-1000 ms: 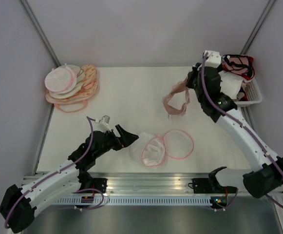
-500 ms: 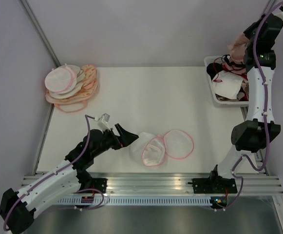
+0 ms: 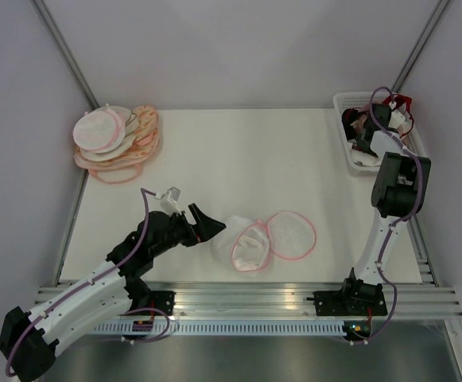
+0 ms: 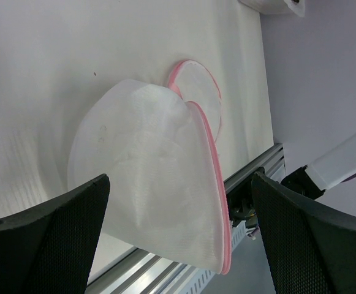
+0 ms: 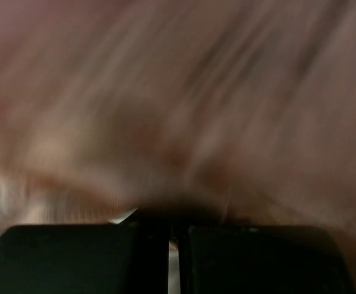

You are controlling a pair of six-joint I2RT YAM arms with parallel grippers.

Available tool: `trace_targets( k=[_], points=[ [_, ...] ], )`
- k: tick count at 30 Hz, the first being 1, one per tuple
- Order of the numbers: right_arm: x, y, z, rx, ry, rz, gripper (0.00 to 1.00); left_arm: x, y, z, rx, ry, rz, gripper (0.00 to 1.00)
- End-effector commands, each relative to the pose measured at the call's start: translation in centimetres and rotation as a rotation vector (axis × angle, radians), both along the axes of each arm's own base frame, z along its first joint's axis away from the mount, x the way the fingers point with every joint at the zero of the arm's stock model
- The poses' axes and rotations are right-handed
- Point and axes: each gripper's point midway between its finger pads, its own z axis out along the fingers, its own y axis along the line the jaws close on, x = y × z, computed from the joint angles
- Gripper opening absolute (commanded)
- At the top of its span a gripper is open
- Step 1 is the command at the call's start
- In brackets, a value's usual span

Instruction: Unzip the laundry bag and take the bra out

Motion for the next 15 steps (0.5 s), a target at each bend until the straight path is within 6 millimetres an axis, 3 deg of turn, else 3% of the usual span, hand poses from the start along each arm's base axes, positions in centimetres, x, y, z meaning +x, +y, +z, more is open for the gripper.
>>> trace_targets(
  k=[1,3,5,6,8,9,11,12,15],
  points=[
    [-1.5,0.6,-0.2,0.037,-0.002,-0.032,0.00,0.1,-0.2,2.0,-0.007,-0.057,-0.029,1.00],
    [-1.6,0.5,0.1,0.029,-0.004,-0.031,0.00,0.1,-0.3,2.2,-0.008,-0.064,-0.036,1.00],
    [-1.2,0.6,1.7,0.016,-0.038,-0.005,0.27,0.0,-0.4,2.5,-0.012,-0.071,-0.042,1.00],
    [-1.0,0.6,4.4,-0.004,-0.104,0.003,0.45,0.0,-0.4,2.6,-0.011,-0.075,-0.045,1.00],
    [-0.8,1.0,8.1,-0.025,-0.200,0.037,0.59,0.0,-0.4,2.8,-0.013,-0.082,-0.046,1.00],
    [-1.0,1.6,11.6,-0.052,-0.266,0.076,0.77,0.0,-0.3,3.0,-0.015,-0.089,-0.045,1.00],
    [-1.3,3.2,15.2,-0.077,-0.317,0.126,0.98,0.0,-0.3,3.3,-0.016,-0.098,-0.047,1.00],
    [-1.6,3.9,18.6,-0.101,-0.369,0.161,0.98,0.0,-0.3,3.5,-0.017,-0.106,-0.047,1.00],
    [-3.5,7.8,22.4,-0.120,-0.400,0.253,0.98,0.1,-0.2,3.8,-0.019,-0.123,-0.043,1.00]
  ],
)
